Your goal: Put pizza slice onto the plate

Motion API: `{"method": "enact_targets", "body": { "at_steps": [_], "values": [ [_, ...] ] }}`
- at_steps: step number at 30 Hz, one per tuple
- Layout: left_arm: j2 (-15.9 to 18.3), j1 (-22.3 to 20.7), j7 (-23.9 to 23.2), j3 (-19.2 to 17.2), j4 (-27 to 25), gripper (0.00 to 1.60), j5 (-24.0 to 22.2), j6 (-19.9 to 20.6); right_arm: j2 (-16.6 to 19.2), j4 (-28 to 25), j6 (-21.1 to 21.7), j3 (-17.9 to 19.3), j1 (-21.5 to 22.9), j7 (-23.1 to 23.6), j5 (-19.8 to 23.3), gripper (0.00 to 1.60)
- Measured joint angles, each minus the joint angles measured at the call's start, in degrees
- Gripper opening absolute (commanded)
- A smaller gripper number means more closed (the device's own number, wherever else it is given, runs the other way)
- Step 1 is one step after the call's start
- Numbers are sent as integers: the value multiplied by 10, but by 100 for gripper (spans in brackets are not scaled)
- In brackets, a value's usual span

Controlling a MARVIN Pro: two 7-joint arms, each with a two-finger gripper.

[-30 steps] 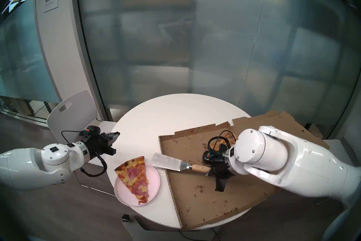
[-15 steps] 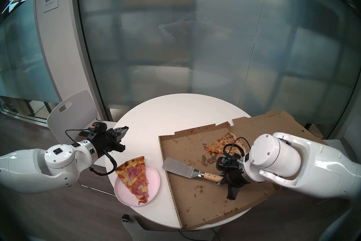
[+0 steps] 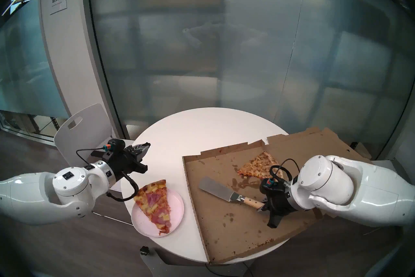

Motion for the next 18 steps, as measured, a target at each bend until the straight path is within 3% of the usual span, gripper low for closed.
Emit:
{"method": "enact_targets", "body": {
  "at_steps": [18],
  "values": [
    [-7, 1, 17, 7, -11, 0, 7, -3, 13, 39, -35, 11, -78, -56, 58, 0]
  ]
}}
